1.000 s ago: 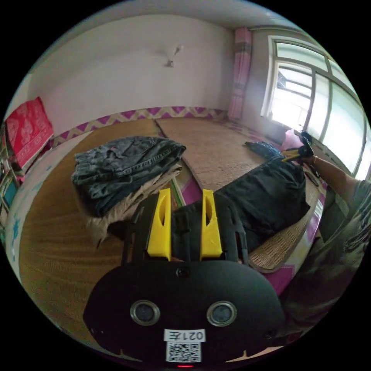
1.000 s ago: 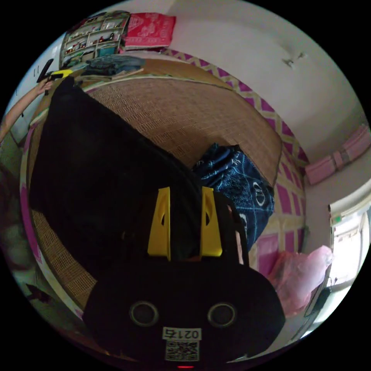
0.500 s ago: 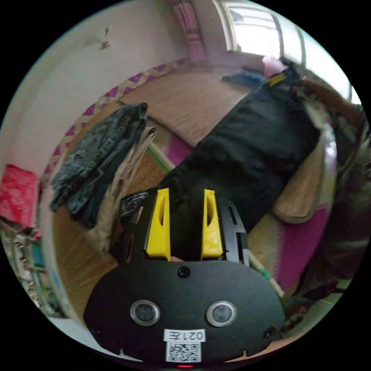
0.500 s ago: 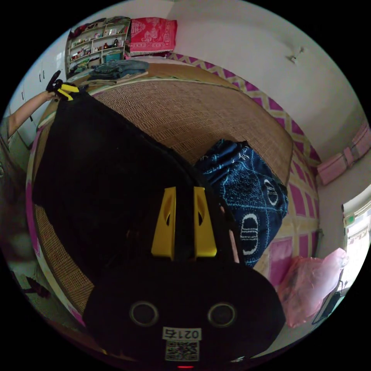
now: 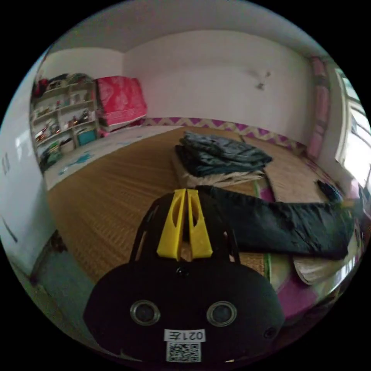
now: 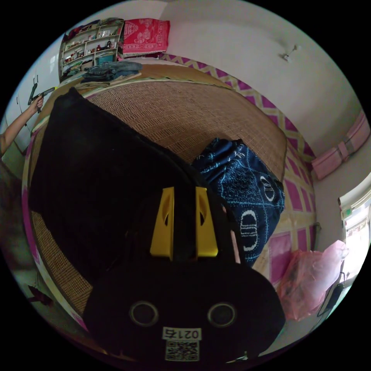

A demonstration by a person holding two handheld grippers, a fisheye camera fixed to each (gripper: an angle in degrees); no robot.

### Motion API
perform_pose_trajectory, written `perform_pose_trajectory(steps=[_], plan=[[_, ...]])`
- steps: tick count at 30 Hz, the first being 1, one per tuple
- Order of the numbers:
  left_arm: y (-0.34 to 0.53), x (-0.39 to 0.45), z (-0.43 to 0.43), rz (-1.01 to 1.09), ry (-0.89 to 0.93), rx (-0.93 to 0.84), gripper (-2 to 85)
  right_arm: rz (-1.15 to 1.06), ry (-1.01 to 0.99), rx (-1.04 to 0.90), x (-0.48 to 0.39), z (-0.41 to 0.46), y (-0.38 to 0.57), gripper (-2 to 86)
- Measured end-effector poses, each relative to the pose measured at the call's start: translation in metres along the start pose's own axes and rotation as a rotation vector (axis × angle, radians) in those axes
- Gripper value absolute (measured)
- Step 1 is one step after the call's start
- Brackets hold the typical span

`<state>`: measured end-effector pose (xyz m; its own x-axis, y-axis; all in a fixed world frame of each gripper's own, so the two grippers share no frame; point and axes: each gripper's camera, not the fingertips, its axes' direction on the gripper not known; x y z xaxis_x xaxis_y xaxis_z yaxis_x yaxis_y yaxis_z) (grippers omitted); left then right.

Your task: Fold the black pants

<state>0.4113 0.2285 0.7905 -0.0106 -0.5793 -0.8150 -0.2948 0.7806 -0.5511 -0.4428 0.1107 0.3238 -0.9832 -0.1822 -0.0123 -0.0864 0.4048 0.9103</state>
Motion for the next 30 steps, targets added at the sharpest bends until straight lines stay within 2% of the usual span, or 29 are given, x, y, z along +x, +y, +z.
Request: perform_pose_trajectory(steps=[3, 5, 11, 15, 17, 19, 21, 24, 30], plan=[[-0.02, 0.047, 0.023, 0.258, 0.089, -0.054, 2.3, 0.001, -0.013, -0.009, 0.005, -0.002, 0.002, 9.1], [-0.032, 0.077, 0.055, 0.415, 0.136, -0.18, 5.1, 0.002, -0.023, -0.017, 0.008, -0.004, 0.003, 9.1], [-0.035, 0.113, 0.106, 0.693, 0.237, -0.396, 9.6, -0.009, -0.029, -0.017, 0.015, -0.01, 0.012, 9.2], [-0.03, 0.115, 0.107, 0.751, 0.281, -0.412, 7.5, -0.012, -0.037, -0.006, 0.019, -0.013, 0.02, 8.9], [-0.024, 0.114, 0.102, 0.786, 0.295, -0.401, 1.1, -0.034, -0.059, -0.004, 0.022, -0.015, 0.025, 7.7], [-0.018, 0.111, 0.097, 0.795, 0.289, -0.373, -0.1, -0.067, -0.058, -0.014, 0.022, -0.017, 0.027, 5.3], [-0.014, 0.106, 0.09, 0.786, 0.285, -0.34, -0.6, -0.107, -0.029, -0.03, 0.021, -0.021, 0.028, 1.3], [-0.008, 0.095, 0.076, 0.758, 0.278, -0.272, -0.8, -0.144, -0.04, -0.028, 0.024, -0.032, 0.034, -0.2], [0.008, 0.067, 0.04, 0.696, 0.283, -0.152, -0.9, -0.133, -0.105, 0.112, 0.036, -0.084, 0.062, -0.8]])
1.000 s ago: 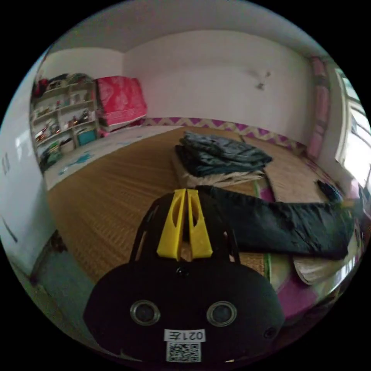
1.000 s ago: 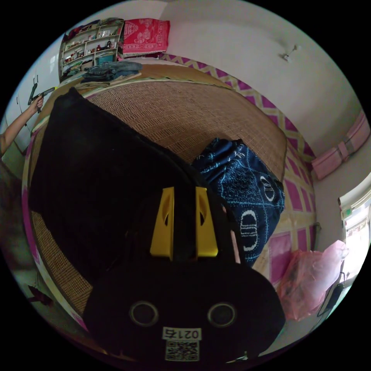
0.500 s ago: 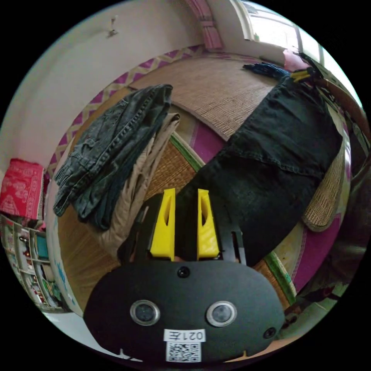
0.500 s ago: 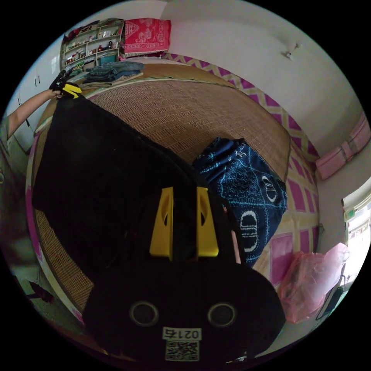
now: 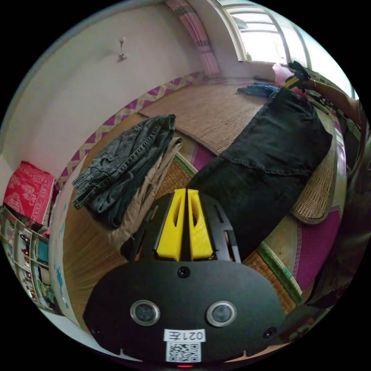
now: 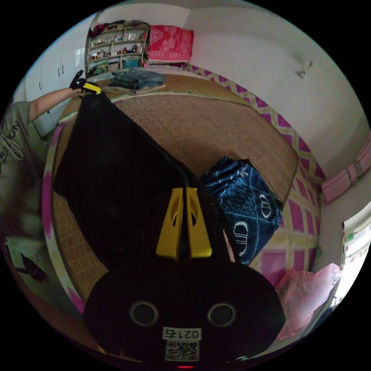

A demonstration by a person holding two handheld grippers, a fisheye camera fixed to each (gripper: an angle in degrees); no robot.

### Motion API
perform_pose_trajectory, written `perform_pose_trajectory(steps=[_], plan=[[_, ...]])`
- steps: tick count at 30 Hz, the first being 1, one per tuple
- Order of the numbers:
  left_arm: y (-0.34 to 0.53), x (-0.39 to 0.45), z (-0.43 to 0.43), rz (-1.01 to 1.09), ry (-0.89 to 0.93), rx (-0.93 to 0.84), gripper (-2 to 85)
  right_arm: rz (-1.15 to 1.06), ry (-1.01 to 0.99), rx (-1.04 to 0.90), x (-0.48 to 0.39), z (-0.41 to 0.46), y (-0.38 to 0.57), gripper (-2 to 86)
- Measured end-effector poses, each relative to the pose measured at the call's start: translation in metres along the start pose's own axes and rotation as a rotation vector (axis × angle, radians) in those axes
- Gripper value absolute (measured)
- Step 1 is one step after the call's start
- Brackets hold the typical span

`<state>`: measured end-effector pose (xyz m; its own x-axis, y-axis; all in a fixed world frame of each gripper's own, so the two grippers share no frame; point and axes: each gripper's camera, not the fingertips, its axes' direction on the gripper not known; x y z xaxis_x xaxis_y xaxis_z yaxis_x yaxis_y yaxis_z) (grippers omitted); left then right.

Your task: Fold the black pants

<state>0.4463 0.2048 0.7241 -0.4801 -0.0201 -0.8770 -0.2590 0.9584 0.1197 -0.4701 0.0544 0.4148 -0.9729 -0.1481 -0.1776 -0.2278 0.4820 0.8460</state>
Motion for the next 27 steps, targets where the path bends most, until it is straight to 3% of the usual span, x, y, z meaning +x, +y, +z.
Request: perform_pose_trajectory(steps=[6, 13, 17, 20, 23, 27], plan=[[0.042, 0.002, -0.051, -0.02, 0.008, 0.103, -0.9, -0.018, 0.011, 0.164, -0.029, -0.083, 0.043, -0.8], [0.143, 0.025, -0.151, -0.069, 0.198, 0.288, -0.9, 0.026, -0.05, 0.299, -0.122, -0.176, 0.169, -0.9], [0.206, 0.048, -0.145, -0.156, 0.347, 0.236, -0.9, 0.135, -0.173, 0.221, -0.163, -0.159, 0.242, -0.9], [0.24, 0.063, -0.116, -0.231, 0.354, 0.143, -0.9, 0.195, -0.231, 0.103, -0.18, -0.117, 0.27, -0.8], [0.269, 0.055, -0.116, -0.363, 0.379, 0.252, -0.8, 0.265, -0.227, 0.105, -0.18, -0.097, 0.287, -0.6], [0.277, 0.048, -0.13, -0.35, 0.381, 0.241, -0.5, 0.337, -0.292, 0.099, -0.17, -0.106, 0.291, 1.3]])
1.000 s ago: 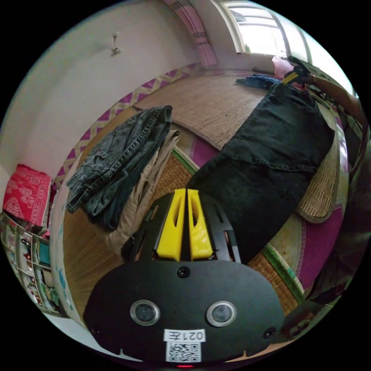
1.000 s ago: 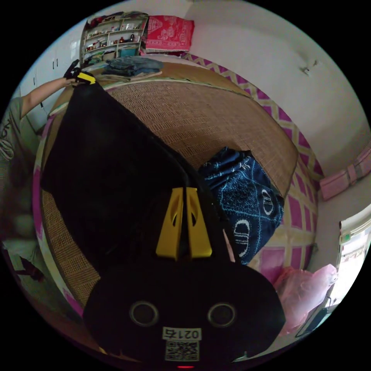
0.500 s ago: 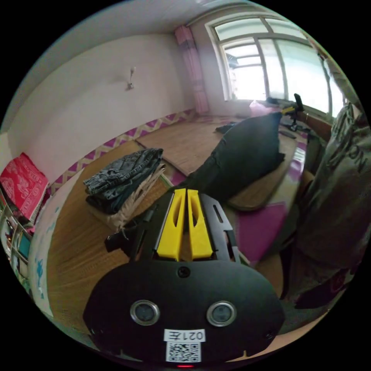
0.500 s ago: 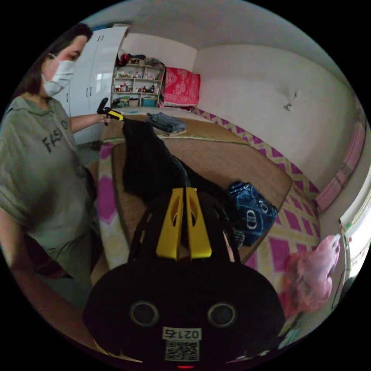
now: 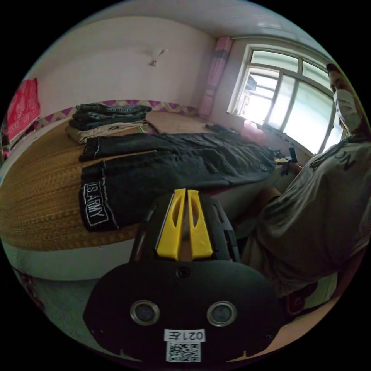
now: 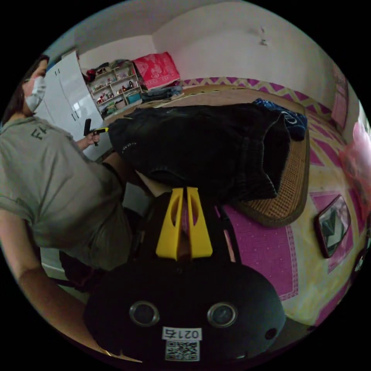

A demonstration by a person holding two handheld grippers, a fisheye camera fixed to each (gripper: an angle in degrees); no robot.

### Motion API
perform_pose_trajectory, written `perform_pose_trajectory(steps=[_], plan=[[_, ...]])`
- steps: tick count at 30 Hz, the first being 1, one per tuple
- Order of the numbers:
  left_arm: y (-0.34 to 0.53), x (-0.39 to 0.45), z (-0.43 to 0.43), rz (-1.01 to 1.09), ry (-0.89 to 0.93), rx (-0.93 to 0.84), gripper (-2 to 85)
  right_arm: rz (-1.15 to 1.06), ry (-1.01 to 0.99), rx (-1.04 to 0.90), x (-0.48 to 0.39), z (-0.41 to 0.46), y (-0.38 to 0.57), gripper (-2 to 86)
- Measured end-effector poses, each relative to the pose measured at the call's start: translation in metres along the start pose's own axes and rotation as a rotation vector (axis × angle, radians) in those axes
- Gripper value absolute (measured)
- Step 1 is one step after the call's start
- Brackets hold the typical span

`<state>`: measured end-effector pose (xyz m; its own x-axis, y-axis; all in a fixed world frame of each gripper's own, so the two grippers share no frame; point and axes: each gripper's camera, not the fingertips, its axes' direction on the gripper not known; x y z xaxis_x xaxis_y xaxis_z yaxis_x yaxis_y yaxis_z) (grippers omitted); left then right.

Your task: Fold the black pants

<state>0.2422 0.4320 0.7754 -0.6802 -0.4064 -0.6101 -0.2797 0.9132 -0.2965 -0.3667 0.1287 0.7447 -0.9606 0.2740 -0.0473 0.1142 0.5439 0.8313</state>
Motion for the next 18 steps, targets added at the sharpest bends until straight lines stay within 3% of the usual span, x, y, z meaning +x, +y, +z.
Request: perform_pose_trajectory(steps=[3, 5, 9, 11, 18], plan=[[-0.003, -0.01, -0.032, -0.05, -0.054, 0.104, 0.6, 0.019, -0.019, -0.037, -0.004, -0.022, 0.0, 5.5], [-0.004, -0.028, -0.052, -0.166, -0.265, 0.177, 4.2, 0.056, 0.017, 0.046, -0.001, -0.048, -0.001, 10.7], [-0.016, -0.055, -0.04, -0.201, -0.427, 0.032, 8.0, 0.061, 0.129, 0.268, -0.005, -0.065, -0.011, 13.8], [-0.019, -0.075, -0.014, -0.245, -0.522, -0.139, 8.0, 0.088, 0.173, 0.261, -0.002, -0.053, -0.031, 13.8], [-0.053, -0.117, -0.004, -0.304, -0.481, -0.208, 5.2, 0.113, 0.2, 0.201, 0.017, -0.015, -0.087, 13.3]])
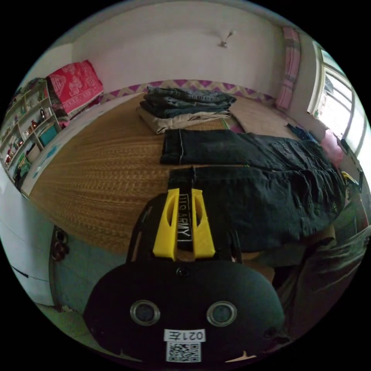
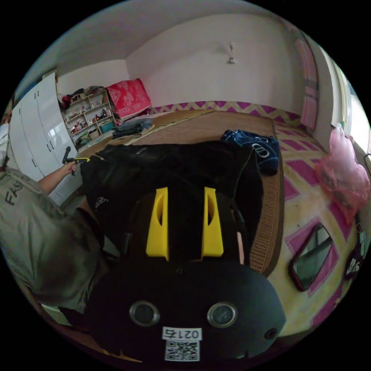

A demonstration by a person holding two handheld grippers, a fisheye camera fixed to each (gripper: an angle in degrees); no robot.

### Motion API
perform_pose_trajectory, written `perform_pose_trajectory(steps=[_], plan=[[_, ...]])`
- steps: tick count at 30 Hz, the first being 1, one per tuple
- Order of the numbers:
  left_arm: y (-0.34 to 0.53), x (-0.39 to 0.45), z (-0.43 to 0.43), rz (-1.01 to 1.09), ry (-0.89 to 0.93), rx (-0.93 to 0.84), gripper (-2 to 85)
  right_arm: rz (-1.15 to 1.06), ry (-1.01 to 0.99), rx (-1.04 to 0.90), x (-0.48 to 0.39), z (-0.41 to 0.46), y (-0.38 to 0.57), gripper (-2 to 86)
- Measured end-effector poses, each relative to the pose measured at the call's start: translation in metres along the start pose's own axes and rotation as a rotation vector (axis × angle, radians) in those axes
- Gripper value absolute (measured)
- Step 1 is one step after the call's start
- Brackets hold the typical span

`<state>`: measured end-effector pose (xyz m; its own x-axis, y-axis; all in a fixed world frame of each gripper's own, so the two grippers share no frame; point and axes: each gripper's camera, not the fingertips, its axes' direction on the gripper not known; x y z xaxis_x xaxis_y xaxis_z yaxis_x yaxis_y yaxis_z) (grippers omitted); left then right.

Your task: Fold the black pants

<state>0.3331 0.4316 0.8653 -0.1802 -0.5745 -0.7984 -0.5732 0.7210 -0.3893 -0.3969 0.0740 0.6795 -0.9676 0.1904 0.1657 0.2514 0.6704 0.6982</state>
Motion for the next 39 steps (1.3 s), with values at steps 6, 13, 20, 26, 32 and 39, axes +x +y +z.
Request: perform_pose_trajectory(steps=[6, 13, 20, 26, 32, 39], plan=[[-0.033, -0.018, 0.013, 0.006, 0.032, -0.07, 5.1, 0.053, 0.114, -0.102, 0.027, 0.042, -0.064, 11.5], [-0.025, -0.022, -0.024, -0.004, 0.193, 0.148, 1.6, 0.086, 0.225, -0.209, 0.067, 0.096, -0.136, 12.6], [-0.066, 0.014, -0.02, 0.072, 0.16, 0.11, 6.8, 0.305, 0.215, -0.393, 0.124, 0.147, -0.173, 13.1], [-0.093, 0.024, 0.036, 0.024, 0.014, -0.107, 5.4, 0.332, 0.178, -0.313, 0.115, 0.127, -0.181, 4.2], [-0.13, 0.05, 0.054, 0.082, 0.004, -0.127, 1.5, 0.339, 0.313, -0.221, 0.104, 0.089, -0.182, 3.8], [-0.112, 0.053, 0.038, 0.059, -0.106, -0.117, 0.5, 0.41, 0.34, -0.283, 0.092, 0.102, -0.148, 7.1]])
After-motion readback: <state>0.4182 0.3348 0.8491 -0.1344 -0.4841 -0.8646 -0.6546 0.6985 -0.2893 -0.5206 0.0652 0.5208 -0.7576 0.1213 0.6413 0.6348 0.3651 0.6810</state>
